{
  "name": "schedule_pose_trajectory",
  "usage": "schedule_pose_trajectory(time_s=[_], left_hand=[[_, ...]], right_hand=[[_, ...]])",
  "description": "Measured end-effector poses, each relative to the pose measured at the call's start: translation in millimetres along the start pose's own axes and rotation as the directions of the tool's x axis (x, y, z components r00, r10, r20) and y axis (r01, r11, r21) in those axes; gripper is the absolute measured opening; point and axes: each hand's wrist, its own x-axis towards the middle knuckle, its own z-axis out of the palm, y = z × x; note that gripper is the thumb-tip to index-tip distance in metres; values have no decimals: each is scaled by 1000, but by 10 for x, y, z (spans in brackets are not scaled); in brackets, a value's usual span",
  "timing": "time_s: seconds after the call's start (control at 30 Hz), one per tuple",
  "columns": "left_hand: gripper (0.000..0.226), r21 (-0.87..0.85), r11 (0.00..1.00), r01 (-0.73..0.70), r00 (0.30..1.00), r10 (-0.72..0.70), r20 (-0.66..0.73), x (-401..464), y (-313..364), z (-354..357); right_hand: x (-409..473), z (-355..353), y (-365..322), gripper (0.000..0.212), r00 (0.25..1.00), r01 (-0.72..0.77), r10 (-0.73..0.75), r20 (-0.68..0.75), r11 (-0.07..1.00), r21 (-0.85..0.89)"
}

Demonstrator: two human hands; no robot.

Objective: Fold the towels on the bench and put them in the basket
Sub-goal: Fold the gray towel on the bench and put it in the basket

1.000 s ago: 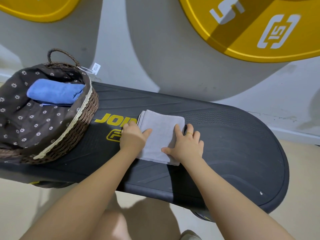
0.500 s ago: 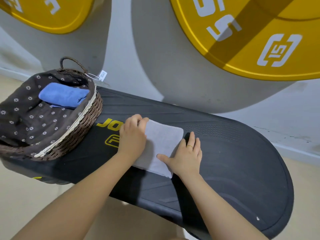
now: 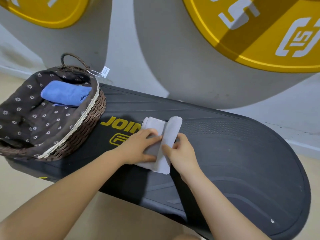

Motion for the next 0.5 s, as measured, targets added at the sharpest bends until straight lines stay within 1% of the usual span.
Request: schedule_pose_trajectory(time_s=[0.03, 0.1, 0.13, 0.17, 0.2, 0.23, 0.27, 0.3, 0.33, 0.37, 0.43, 0.47, 0.5], left_hand=[[65, -131, 991, -23, 1000, 21, -22, -9, 8, -35], [37, -362, 930, -67, 998, 62, -25, -26, 28, -112], [31, -451, 891, -52, 999, 47, -21, -38, 39, -144], [29, -533, 846, -1, 1000, -5, -9, -44, 26, -165], [28, -625, 777, 75, 996, -83, 16, -44, -15, -187], [27, -752, 639, 159, 983, -175, 60, -32, -58, -204], [26, -870, 442, 219, 962, -248, 116, -5, -106, -223], [25, -942, 244, 230, 940, -308, 149, 26, -143, -236], [23, -968, 130, 216, 915, -373, 154, 67, -164, -239], [19, -969, 138, 205, 893, -432, 127, 114, -174, -235], [10, -909, 355, 218, 844, -536, -6, 187, -145, -190], [16, -869, 428, 248, 815, -578, -52, 205, -112, -158], [23, -837, 458, 299, 779, -624, -63, 211, -83, -128]], right_hand=[[-2, 55, -48, 22, 999, 36, -36, -2, 999, -34], [7, 175, -127, 20, 995, 96, -99, -20, 989, -116], [12, 238, -168, 20, 992, 121, -126, -26, 981, -154], [18, 303, -205, 19, 989, 141, -148, -23, 972, -186], [27, 365, -232, 14, 986, 158, -164, -15, 964, -214], [32, 420, -251, 10, 985, 169, -173, 7, 956, -240], [38, 474, -268, 10, 985, 174, -170, 39, 947, -270], [51, 522, -273, 9, 985, 172, -156, 75, 938, -301], [56, 555, -289, 4, 985, 165, -136, 111, 929, -332], [76, 579, -291, 6, 985, 151, -109, 136, 920, -361], [97, 592, -319, 24, 982, 129, -67, 178, 922, -366], [91, 588, -331, 28, 983, 103, -47, 180, 943, -317], [94, 578, -328, 32, 990, 57, -24, 140, 969, -240]])
